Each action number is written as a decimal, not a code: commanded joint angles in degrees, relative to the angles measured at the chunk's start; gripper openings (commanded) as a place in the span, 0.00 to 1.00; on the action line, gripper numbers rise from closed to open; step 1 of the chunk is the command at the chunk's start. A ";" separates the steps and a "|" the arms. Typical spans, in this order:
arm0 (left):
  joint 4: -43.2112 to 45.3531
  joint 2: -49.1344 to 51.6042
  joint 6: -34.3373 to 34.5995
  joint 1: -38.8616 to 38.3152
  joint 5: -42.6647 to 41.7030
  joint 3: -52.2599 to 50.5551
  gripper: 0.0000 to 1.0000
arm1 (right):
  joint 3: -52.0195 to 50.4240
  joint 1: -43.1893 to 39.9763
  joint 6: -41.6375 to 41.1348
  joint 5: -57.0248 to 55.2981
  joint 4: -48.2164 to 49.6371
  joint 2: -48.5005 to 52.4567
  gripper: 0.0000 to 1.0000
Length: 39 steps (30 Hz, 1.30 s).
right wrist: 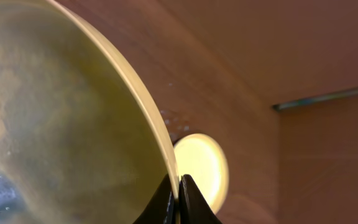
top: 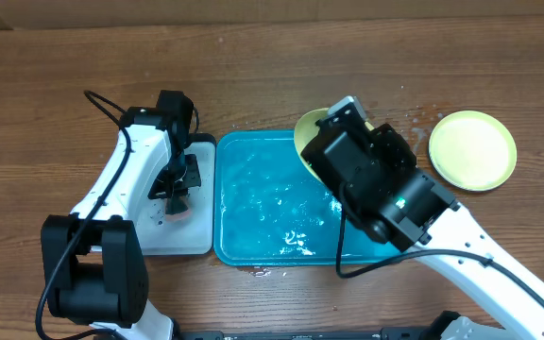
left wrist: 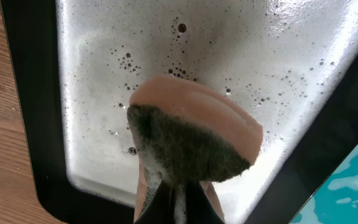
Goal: Clean dirty plates on tray and stack at the side
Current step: 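Lift the yellow plate upright with the right gripper and tilt it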
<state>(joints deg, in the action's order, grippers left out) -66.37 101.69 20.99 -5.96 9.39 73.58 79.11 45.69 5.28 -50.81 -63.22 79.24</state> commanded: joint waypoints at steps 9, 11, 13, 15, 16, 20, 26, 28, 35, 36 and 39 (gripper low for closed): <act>0.00 0.20 0.87 0.04 -0.26 -0.26 0.04 | 1.38 7.28 7.54 -23.15 0.04 -0.70 0.04; 0.02 0.20 0.87 0.04 -0.26 -0.26 0.05 | 1.38 8.66 8.33 -25.55 0.09 -0.70 0.04; 0.02 0.20 0.87 0.04 -0.26 -0.26 0.04 | 1.38 10.01 8.52 -27.89 0.09 -0.70 0.04; 0.02 0.20 0.87 0.04 -0.26 -0.26 0.04 | 1.38 11.54 8.72 -29.35 0.07 -0.70 0.04; 0.02 0.20 0.87 0.04 -0.26 -0.26 0.04 | 1.38 12.11 8.87 -29.35 0.07 -0.70 0.04; 0.02 0.20 0.87 0.04 -0.26 -0.26 0.04 | 1.38 13.60 9.16 -29.31 0.13 -0.70 0.04; 0.02 0.20 0.87 0.04 -0.26 -0.26 0.04 | 1.38 13.62 9.60 -29.33 0.33 -0.70 0.04; 0.04 0.20 0.87 0.04 -0.26 -0.26 0.04 | 1.38 13.62 9.60 -29.33 0.33 -0.70 0.04; 0.02 0.20 0.87 0.04 -0.26 -0.26 0.04 | 1.38 13.62 9.60 -29.31 0.98 -0.70 0.04; 0.02 0.20 0.87 0.04 -0.26 -0.26 0.04 | 1.38 13.62 9.60 -29.31 0.98 -0.70 0.04; 0.02 0.20 0.87 0.04 -0.26 -0.26 0.04 | 1.38 13.62 9.57 -29.31 0.98 -0.70 0.04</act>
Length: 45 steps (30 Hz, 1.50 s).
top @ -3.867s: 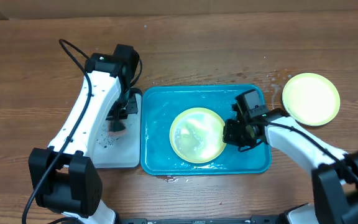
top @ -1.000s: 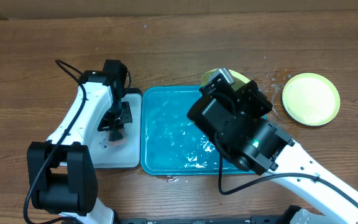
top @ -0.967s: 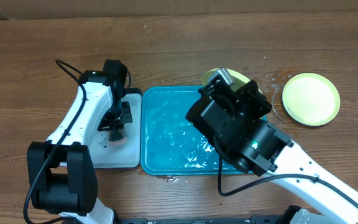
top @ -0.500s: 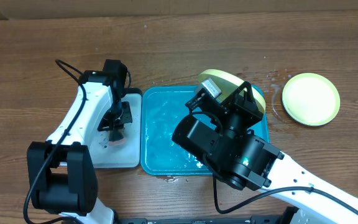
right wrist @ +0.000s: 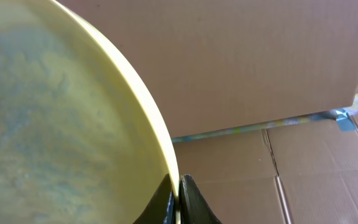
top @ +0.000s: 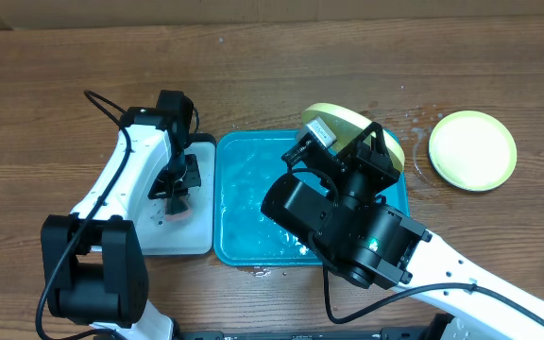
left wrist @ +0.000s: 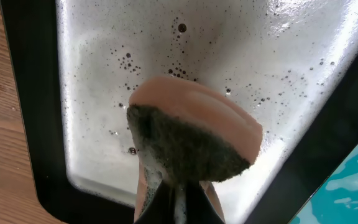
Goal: Clean dirty plates on tray and stack at the side
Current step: 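Lift the yellow plate upright with the right gripper and tilt it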
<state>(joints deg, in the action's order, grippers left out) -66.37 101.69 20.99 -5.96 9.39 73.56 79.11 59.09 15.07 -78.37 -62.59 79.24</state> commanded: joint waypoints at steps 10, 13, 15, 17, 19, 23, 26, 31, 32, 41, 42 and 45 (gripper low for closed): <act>0.04 0.20 0.87 0.04 -0.26 -0.24 0.04 | 1.38 0.22 -0.22 -1.75 0.35 -0.70 0.04; 0.02 0.20 0.87 0.04 -0.26 -0.24 0.04 | 1.38 0.22 -0.20 -1.73 0.46 -0.70 0.04; 0.02 0.20 0.87 0.04 -0.26 -0.24 0.04 | 1.38 0.22 -0.20 -1.73 0.74 -0.70 0.04; 0.04 0.20 0.87 0.04 -0.26 -0.24 0.04 | 1.38 0.22 -0.20 -1.73 0.74 -0.70 0.04; 0.09 0.20 0.87 0.04 -0.26 -0.24 0.04 | 1.38 0.22 -0.20 -1.75 0.74 -0.70 0.04; 0.24 0.20 0.87 0.04 -0.26 -0.24 0.04 | 1.38 0.22 -0.20 -1.75 0.74 -0.70 0.04; 0.26 0.20 0.87 0.04 -0.26 -0.24 0.04 | 1.38 0.22 -0.20 -1.73 0.74 -0.70 0.04; 0.70 0.20 1.36 0.04 -0.24 -0.57 0.04 | 1.38 0.22 -0.24 -1.09 0.79 -0.70 0.04; 1.36 0.20 1.33 0.04 -0.22 -1.03 0.04 | 1.38 0.22 -0.24 -1.09 0.79 -0.70 0.04; 8.11 0.20 1.33 0.07 -0.24 -6.25 0.04 | 1.38 0.22 -0.24 -1.09 1.46 -0.70 0.04; 8.41 0.20 1.36 0.07 -0.24 -6.45 0.04 | 1.38 0.22 -0.26 -1.07 1.49 -0.70 0.04; 8.59 0.20 1.33 0.04 -0.26 -6.49 0.45 | 1.38 0.22 -0.24 -1.07 1.66 -0.70 0.04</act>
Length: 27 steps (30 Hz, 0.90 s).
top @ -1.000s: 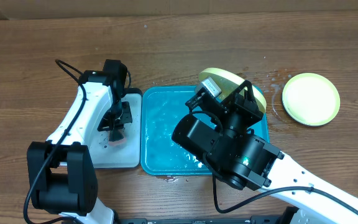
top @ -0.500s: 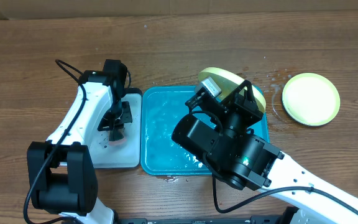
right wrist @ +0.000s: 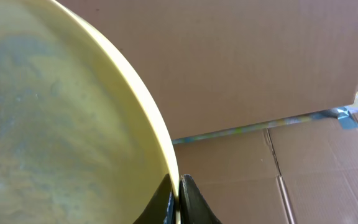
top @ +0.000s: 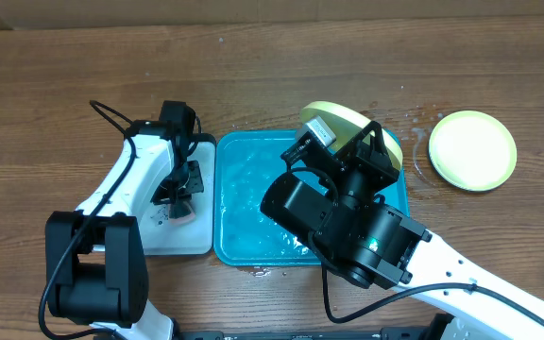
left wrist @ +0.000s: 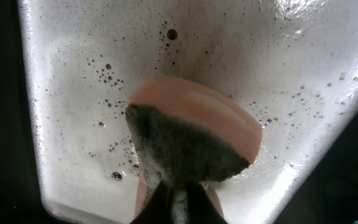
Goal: Clean dirty plates on tray and stack at the side
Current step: 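Lift the yellow plate upright with the right gripper and tilt it, then carry the yellow plate right and set it on the plate stack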
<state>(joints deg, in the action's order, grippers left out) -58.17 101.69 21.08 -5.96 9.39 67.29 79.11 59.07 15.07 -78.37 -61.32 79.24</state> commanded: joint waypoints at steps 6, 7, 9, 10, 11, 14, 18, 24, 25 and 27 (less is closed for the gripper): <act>0.44 0.20 1.25 0.07 -0.26 -0.22 0.89 | 1.38 0.24 -0.26 -1.05 0.39 -0.70 0.04; 0.44 0.20 1.25 0.07 -0.28 -0.22 0.97 | 1.38 0.24 -0.26 -1.03 0.42 -0.70 0.04; 0.59 0.20 1.27 0.07 -0.52 -0.20 1.00 | 1.38 0.24 -0.31 0.07 0.68 -0.70 0.04; 0.59 0.20 1.27 0.04 -0.52 -0.15 1.00 | 1.38 0.24 -0.94 1.27 0.83 -0.70 0.04; 0.57 0.20 1.29 0.04 -0.52 -0.04 1.00 | 1.38 0.22 -2.38 2.51 0.87 -0.70 0.04; 0.04 0.17 1.70 0.04 -0.70 0.66 1.00 | 1.38 -0.85 -11.34 12.02 0.76 -0.70 0.04; -1.07 0.17 1.70 0.04 -0.70 2.19 1.00 | 0.70 -7.80 -29.75 33.97 0.74 -0.70 0.04; -2.62 0.17 1.88 0.04 -0.72 3.78 1.00 | -5.46 -24.63 -50.12 48.19 0.90 -0.09 0.04; -2.84 0.17 1.88 0.04 -0.76 4.00 1.00 | -6.91 -28.96 -51.36 52.22 1.49 0.42 0.04; -3.17 0.15 2.08 0.04 -1.14 4.48 1.00 | -7.96 -35.56 -51.30 59.63 2.34 1.38 0.04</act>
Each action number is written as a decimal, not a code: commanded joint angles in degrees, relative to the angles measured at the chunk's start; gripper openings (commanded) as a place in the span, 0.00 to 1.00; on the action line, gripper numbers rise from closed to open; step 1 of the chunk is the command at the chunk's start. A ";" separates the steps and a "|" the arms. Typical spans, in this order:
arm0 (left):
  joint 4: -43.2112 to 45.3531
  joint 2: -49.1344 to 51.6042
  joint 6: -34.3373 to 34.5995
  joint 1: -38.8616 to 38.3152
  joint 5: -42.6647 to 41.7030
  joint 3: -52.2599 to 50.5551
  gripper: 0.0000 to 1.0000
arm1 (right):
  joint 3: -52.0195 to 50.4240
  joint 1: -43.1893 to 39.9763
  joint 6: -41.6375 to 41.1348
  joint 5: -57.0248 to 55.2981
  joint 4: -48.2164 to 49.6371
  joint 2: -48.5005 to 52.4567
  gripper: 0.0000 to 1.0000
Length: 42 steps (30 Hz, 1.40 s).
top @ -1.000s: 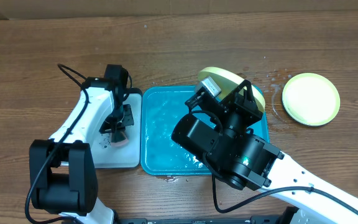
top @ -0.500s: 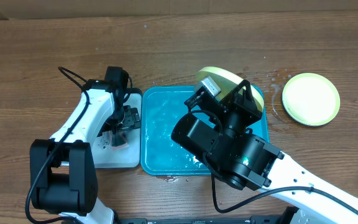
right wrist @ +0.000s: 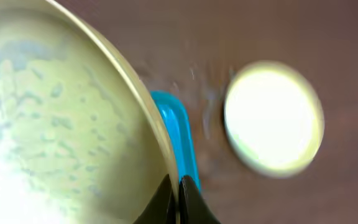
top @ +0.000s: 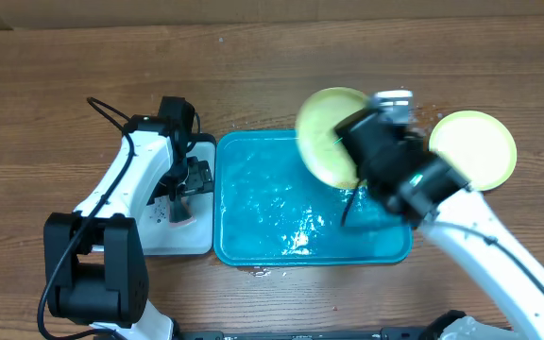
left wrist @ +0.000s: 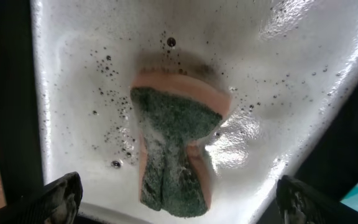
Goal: Clean dirty plates on tray and stack at the side
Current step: 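Carry the yellow plate right and set it on the plate stack, then release the sponge in the white sponge tray with the left gripper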
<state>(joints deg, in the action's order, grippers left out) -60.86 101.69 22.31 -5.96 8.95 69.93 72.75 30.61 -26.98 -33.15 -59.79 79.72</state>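
Observation:
My right gripper [right wrist: 179,198] is shut on the rim of a wet yellow plate [top: 327,144], held tilted over the far right corner of the blue water tray [top: 253,212]. The plate [right wrist: 61,118] fills the left of the right wrist view. A second yellow plate [top: 472,149] lies flat on the table to the right, also seen as plate [right wrist: 273,117]. My left gripper [left wrist: 179,202] stands open over the white soapy tray [top: 173,243]. A pink sponge with a green scrub face [left wrist: 176,146] lies in the foam between the spread fingers [left wrist: 61,196].
The blue tray's rim [right wrist: 173,124] shows just beyond the held plate. Water drops dot the wood between the blue tray and the flat plate. Black borders [left wrist: 11,93] frame the white tray. A cable loops off the left arm [top: 111,109].
My left gripper has opened and the sponge now lies loose in the white tray. My right arm has turned, so the held plate faces up, and the table and second plate show beyond it.
At first my left gripper held the sponge over the white tray while my right held the plate at the blue tray's far edge. Then the right arm stood raised with the plate nearly edge-on. The sponge sat lower in the foam, and now it is let go.

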 commanded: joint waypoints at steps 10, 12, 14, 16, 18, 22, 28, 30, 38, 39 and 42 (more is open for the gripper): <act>-0.79 -0.20 1.81 0.04 -2.60 3.32 1.00 | -1.66 -40.65 -9.03 39.32 2.60 2.89 0.04; -0.79 -0.20 2.19 0.04 -2.58 3.32 1.00 | -1.68 -46.51 -7.58 40.19 2.29 4.28 0.04; -0.72 -0.20 2.58 0.04 -2.58 3.32 1.00 | -1.68 -51.63 -5.31 41.90 2.29 6.25 0.04; -0.59 -0.20 2.56 0.04 -2.58 3.32 1.00 | -1.66 -55.84 -4.02 42.93 2.25 8.63 0.04; -0.57 -0.20 2.56 0.04 -2.58 3.32 1.00 | -1.68 -58.82 -4.02 43.12 2.27 10.64 0.04; -0.57 -0.20 2.56 0.04 -2.58 3.32 1.00 | -1.68 -63.06 -4.33 43.10 2.95 15.06 0.04; -0.59 -0.20 2.56 0.04 -2.56 3.32 1.00 | -1.66 -65.09 -4.50 43.10 4.42 23.17 0.04; -0.57 -0.20 2.56 0.04 -2.54 3.32 1.00 | -1.68 -64.85 -4.50 43.10 4.66 24.65 0.04; -0.63 -0.20 2.56 0.04 -2.56 3.32 1.00 | -1.66 -64.63 -4.48 43.19 6.16 25.31 0.70; -0.59 -0.20 2.56 0.04 -2.56 3.32 1.00 | -1.62 -64.65 -4.48 43.43 6.10 25.31 0.76; -0.57 -0.24 2.56 0.04 -2.54 3.43 1.00 | -0.55 -64.63 -3.39 45.97 4.96 25.29 0.78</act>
<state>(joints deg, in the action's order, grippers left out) -61.49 101.69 23.86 -5.96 7.03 72.05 70.87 -34.13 -31.27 10.35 -54.35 105.38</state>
